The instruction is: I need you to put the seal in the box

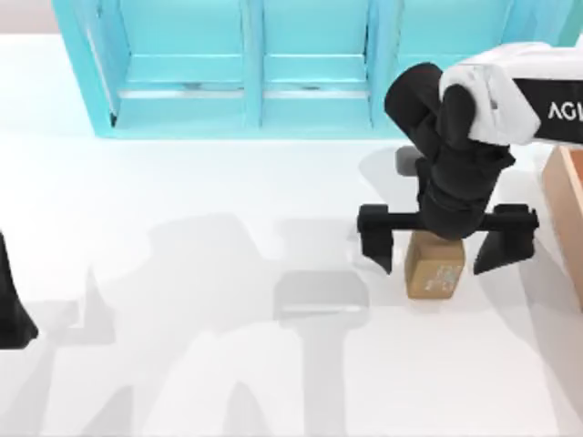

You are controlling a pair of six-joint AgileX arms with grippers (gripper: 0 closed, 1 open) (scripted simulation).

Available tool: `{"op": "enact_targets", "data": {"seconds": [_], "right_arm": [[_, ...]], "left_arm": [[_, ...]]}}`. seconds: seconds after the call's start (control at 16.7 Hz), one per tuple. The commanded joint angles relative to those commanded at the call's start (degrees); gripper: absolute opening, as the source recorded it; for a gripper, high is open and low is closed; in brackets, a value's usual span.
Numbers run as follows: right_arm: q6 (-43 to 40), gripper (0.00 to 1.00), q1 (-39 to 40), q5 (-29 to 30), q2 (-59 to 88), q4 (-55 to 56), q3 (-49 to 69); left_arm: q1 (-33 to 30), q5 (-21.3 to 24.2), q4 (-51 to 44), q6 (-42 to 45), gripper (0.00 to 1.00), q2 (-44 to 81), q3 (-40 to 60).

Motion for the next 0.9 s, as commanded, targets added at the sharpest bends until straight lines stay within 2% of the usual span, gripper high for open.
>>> {"op": "enact_targets", "data": {"seconds": [0.06, 0.84, 0.9], "right_arm": [[0.0, 1.0, 0.0, 0.0, 0.0, 0.0, 0.0], [0.0, 0.02, 0.0, 0.0, 0.0, 0.0, 0.0], [0.0, 0.0, 0.0, 0.0, 0.0, 0.0, 0.0]], "left_arm": [[0.0, 0.0, 0.0, 0.0, 1.0, 0.0, 0.0], [0.0, 0.0, 0.0, 0.0, 1.0, 0.0, 0.0], [0.0, 0.0, 0.0, 0.0, 1.0, 0.0, 0.0]]}}
